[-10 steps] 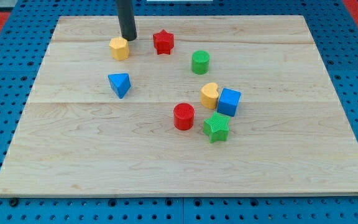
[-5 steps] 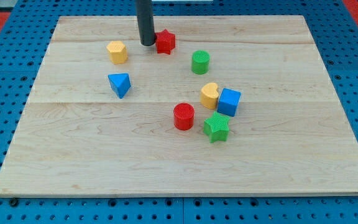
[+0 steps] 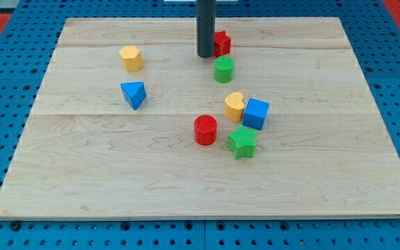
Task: Move the red star at the top right side of the board
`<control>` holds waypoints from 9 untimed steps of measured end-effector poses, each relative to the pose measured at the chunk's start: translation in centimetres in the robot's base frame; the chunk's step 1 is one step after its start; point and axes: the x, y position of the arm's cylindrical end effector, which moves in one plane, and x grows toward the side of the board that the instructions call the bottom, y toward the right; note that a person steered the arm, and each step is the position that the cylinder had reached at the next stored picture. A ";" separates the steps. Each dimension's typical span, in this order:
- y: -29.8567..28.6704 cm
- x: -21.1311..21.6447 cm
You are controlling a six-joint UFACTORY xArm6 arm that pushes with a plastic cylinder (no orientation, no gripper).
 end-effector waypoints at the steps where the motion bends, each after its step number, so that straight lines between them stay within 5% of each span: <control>1: 0.0 -1.0; 6: 6.8 -6.5; 9: 13.7 -0.6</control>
